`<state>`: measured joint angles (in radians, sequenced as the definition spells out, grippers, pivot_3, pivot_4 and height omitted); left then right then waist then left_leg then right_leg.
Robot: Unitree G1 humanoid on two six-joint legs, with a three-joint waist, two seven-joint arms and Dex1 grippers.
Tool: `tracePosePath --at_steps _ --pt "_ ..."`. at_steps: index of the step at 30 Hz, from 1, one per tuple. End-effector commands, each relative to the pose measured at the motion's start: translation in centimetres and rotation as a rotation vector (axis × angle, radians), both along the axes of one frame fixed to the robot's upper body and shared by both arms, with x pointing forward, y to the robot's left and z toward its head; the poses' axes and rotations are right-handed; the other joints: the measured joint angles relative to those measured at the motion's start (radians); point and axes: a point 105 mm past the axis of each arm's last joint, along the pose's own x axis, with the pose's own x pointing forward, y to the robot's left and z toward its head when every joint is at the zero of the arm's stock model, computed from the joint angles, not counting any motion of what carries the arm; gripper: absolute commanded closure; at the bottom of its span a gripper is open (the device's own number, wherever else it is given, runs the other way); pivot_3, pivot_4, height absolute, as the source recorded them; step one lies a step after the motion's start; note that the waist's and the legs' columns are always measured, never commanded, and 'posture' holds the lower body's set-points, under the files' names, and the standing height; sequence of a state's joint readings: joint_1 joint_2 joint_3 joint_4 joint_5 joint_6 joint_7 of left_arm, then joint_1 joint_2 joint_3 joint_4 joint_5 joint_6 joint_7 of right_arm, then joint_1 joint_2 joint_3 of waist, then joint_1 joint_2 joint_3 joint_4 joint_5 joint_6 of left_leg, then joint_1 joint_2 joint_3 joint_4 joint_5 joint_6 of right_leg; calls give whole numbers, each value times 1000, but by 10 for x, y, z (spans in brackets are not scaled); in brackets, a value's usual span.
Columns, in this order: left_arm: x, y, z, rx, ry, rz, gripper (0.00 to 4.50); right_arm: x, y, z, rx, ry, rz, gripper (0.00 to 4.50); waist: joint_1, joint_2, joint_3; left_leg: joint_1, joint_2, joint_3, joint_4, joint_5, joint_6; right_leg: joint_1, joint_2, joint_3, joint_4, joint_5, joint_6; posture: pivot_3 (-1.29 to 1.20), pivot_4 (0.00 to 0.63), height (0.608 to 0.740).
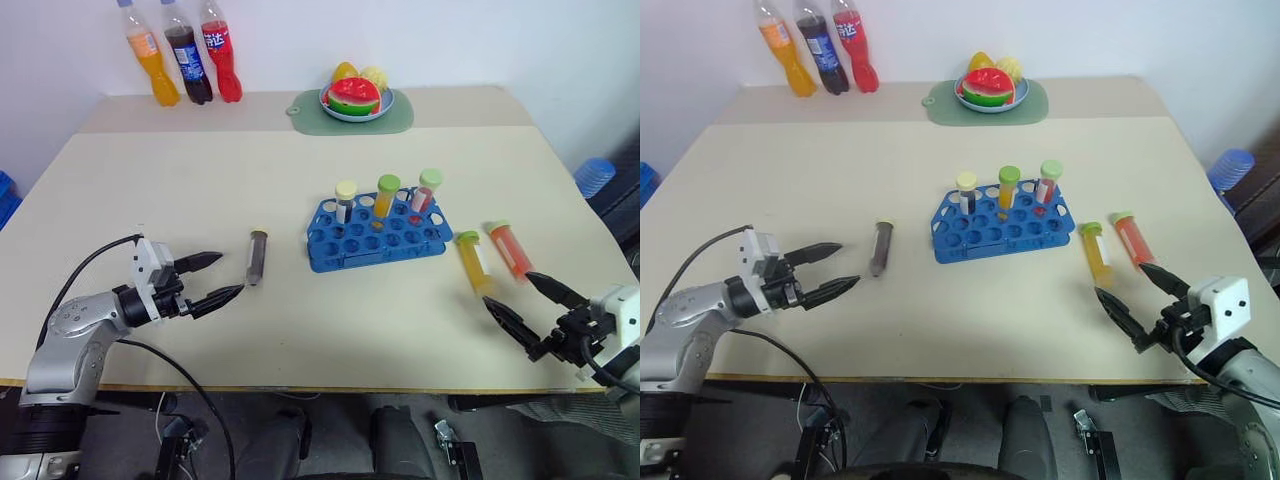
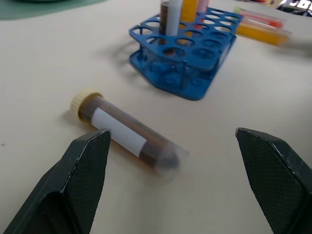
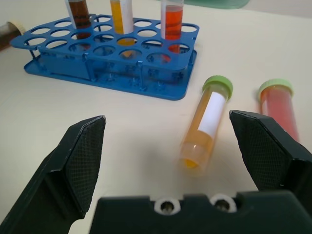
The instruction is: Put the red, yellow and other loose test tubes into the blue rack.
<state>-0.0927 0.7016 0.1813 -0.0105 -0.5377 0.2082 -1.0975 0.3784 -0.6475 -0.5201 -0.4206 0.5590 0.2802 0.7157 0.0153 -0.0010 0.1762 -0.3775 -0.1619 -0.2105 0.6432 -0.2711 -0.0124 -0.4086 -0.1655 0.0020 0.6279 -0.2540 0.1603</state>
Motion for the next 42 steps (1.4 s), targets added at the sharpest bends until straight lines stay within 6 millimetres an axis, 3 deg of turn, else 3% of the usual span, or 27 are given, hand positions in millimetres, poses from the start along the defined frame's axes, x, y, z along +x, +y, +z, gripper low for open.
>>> tracePosePath --at_steps 1,13,18,21,26,30,34,42 --pt "1 3 8 16 -22 -13 286 1 -2 8 -30 -29 1 0 0 0 1 0 0 0 0 0 0 0 0 0 0 0 0 0 150 740" --pt "-3 -15 16 -35 -29 -99 286 8 2 12 -29 -51 3 0 0 0 2 0 0 2 0 0 0 -1 0 1 -1 0 0 0 150 740" --pt "-6 -22 10 16 -32 -159 286 18 7 20 -21 -78 15 0 -1 0 2 0 1 4 0 0 0 -1 0 3 -1 0 0 0 150 740" --pt "-7 -26 10 52 -45 -196 286 29 1 24 -81 -62 -67 0 0 0 3 0 1 5 0 -1 1 -2 0 4 -1 0 0 0 150 740" --pt "-4 -31 10 70 -64 -220 286 59 -11 26 -32 136 -113 0 -5 0 4 0 1 12 0 -1 2 -5 1 11 0 1 -1 0 150 740" --pt "-2 -35 9 69 -72 -230 286 87 -24 38 -42 261 -144 0 -2 1 5 0 2 16 0 -2 3 -6 1 14 -1 1 -2 0 150 740" --pt "-1 -37 7 63 -70 -235 286 104 -36 37 -15 487 -184 0 -2 1 5 -13 3 16 2 -1 3 -19 2 13 1 3 -1 0 150 740" --pt "-9 -39 2 54 -42 -238 286 136 -58 42 -25 637 -194 0 -11 2 6 -15 2 20 2 0 0 -20 1 15 -6 6 2 0 150 740"
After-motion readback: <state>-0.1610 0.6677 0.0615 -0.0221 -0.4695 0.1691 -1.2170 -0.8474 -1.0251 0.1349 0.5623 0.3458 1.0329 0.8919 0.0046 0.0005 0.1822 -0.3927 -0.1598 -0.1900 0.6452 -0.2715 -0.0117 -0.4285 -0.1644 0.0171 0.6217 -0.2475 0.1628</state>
